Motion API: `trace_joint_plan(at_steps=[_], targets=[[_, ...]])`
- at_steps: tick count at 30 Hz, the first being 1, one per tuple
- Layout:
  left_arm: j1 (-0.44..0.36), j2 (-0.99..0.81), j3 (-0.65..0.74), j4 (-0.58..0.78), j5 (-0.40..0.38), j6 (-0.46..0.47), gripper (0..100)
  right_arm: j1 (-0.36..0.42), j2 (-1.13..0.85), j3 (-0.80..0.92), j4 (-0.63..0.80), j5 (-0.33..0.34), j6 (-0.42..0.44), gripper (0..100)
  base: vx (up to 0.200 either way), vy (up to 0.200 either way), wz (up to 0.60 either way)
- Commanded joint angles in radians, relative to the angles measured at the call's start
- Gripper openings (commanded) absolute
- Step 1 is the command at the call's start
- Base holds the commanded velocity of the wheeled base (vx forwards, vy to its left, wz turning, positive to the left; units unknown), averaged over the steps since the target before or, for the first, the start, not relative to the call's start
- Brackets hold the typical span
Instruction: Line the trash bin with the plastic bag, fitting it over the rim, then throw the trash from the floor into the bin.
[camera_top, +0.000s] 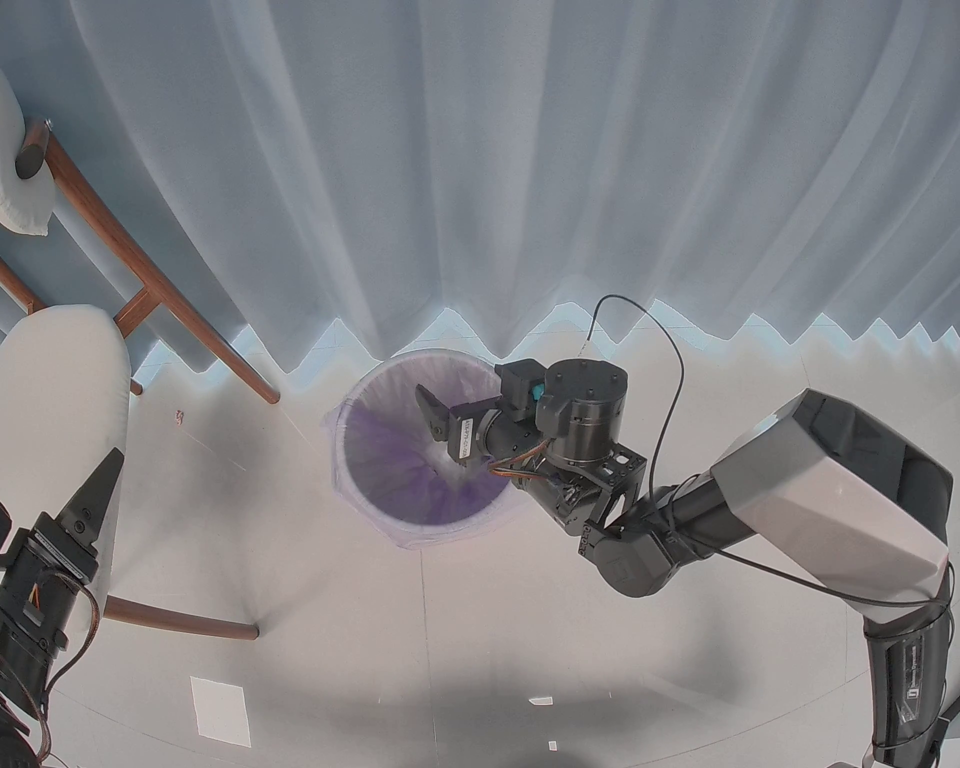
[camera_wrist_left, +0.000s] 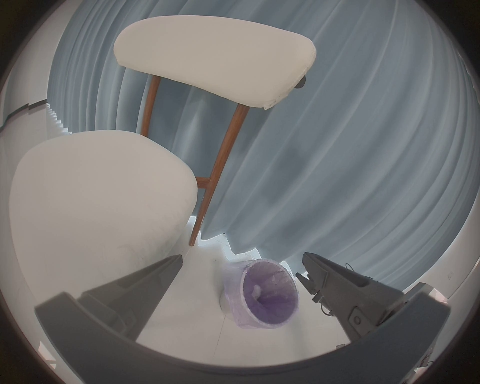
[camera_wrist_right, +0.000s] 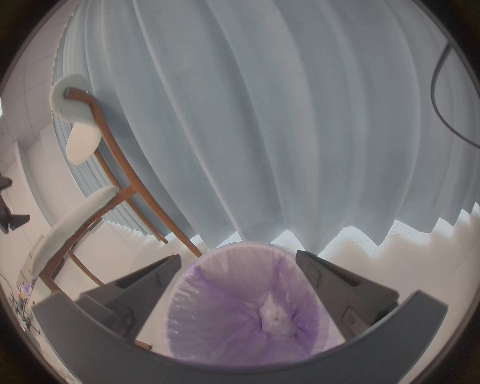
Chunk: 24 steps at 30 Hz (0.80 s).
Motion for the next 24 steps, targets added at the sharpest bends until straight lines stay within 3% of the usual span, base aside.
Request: trace_joint_plan(at_steps=[1,5,11,14,15,20,23,24], targets=[[0.05,-0.01,0.018,-0.005,-0.001,0.001,100,0.003,-0.136,0.024,0.007,-0.016,0.002,100,0.0,0.0,0.0],[0.09,-0.021,0.018,-0.014,-0.002,0.016,100,-0.019,-0.309,0.062,0.02,-0.021,0.002,100,0.0,0.0,0.0],[0.151,-0.092,0.018,-0.013,-0.006,0.108,100,-0.267,-0.803,0.308,0.158,-0.032,0.009,100,0.0,0.0,0.0],[0.151,-0.122,0.018,-0.013,-0.01,0.14,100,-0.338,-0.931,0.366,0.216,-0.032,0.015,100,0.0,0.0,0.0],[0.148,-0.153,0.018,0.0,-0.022,0.194,100,-0.382,-1.029,0.401,0.271,-0.03,0.018,100,0.0,0.0,0.0],[0.14,-0.242,0.018,0.063,-0.116,0.311,100,-0.407,-1.247,0.513,0.4,-0.026,0.014,100,0.0,0.0,0.0],[0.14,-0.337,0.004,0.197,-0.168,0.36,100,-0.407,-1.399,0.614,0.487,-0.021,0.0,100,0.0,0.0,0.0],[0.14,-0.406,-0.021,0.313,-0.174,0.364,100,-0.407,-1.484,0.685,0.527,-0.023,-0.009,100,0.0,0.0,0.0]])
